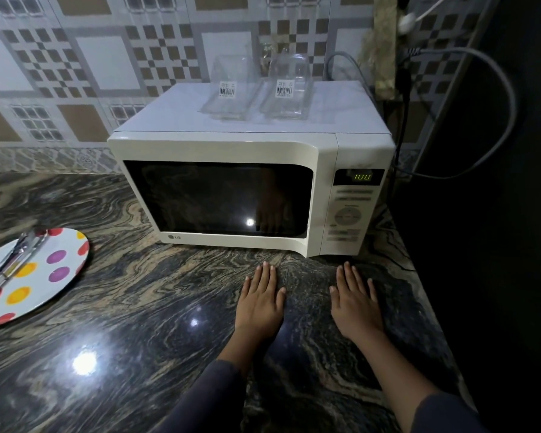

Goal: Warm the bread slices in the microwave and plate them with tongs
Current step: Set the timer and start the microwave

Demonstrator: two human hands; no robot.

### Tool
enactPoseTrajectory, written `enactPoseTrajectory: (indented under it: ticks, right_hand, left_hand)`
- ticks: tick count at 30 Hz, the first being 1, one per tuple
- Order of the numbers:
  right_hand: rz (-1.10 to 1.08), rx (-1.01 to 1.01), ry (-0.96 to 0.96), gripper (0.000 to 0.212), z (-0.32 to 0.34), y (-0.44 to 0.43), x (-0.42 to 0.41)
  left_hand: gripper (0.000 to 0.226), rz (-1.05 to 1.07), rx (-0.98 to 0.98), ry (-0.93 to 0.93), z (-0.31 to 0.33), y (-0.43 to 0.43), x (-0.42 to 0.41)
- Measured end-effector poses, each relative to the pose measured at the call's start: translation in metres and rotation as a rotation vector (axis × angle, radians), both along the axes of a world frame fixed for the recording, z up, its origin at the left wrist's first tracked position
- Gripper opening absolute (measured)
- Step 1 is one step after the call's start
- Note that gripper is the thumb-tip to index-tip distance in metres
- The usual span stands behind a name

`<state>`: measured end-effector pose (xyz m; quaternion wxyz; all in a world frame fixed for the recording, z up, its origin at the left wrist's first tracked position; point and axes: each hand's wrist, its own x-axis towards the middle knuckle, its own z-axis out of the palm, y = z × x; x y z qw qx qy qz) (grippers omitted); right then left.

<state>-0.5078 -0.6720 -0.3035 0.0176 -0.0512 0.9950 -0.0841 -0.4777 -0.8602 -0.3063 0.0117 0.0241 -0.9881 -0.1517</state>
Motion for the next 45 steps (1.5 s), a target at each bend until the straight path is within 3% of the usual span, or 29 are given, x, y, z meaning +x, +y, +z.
enactPoseTrajectory:
  ticks: [4,7,11,17,22,26,30,37,40,43,45]
  right_hand:
    - [0.001,-0.003,0.0,0.073,-0.001,0.001,0.0]
    - [-0.003,-0.016,0.005,0.088,0.0,0.001,0.001]
    - [-0.009,-0.016,-0.016,0.062,0.0,0.001,-0.001]
    - [-0.001,-0.008,0.015,0.09,-0.004,0.001,-0.001]
    - [-0.013,-0.01,-0.006,0.059,-0.002,0.002,-0.001]
    - [-0.01,-0.027,0.006,0.068,0.0,0.001,0.0]
    - [-0.011,-0.032,-0.009,0.055,0.002,0.002,0.0]
    - [-0.006,-0.093,-0.036,0.054,0.005,0.003,-0.001]
    - [-0.043,-0.24,-0.054,0.052,0.008,0.006,-0.01]
    - [-0.153,-0.573,-0.015,0.053,0.017,0.01,-0.021]
    - [-0.22,-0.79,0.067,0.048,0.029,0.011,-0.031]
  left_hand:
    - [0.064,0.001,0.0,-0.003,0.0,0.0,0.0]
    - [0.067,0.0,0.004,-0.003,0.0,-0.001,0.0]
    - [0.068,-0.004,0.006,-0.002,0.0,-0.001,0.0]
    - [0.073,-0.009,0.013,0.011,-0.004,-0.002,-0.001]
    - [0.07,-0.008,0.014,0.006,-0.003,-0.002,0.0]
    - [0.068,-0.007,0.014,0.005,-0.002,-0.001,0.0]
    - [0.067,-0.008,0.021,-0.001,-0.001,-0.001,0.0]
    - [0.06,0.003,0.079,-0.005,0.003,-0.001,0.0]
    - [0.058,0.077,0.236,0.034,0.008,0.0,-0.007]
    - [0.05,0.127,0.542,0.084,0.032,0.012,-0.02]
    - [0.045,0.083,0.637,0.147,0.052,0.024,-0.033]
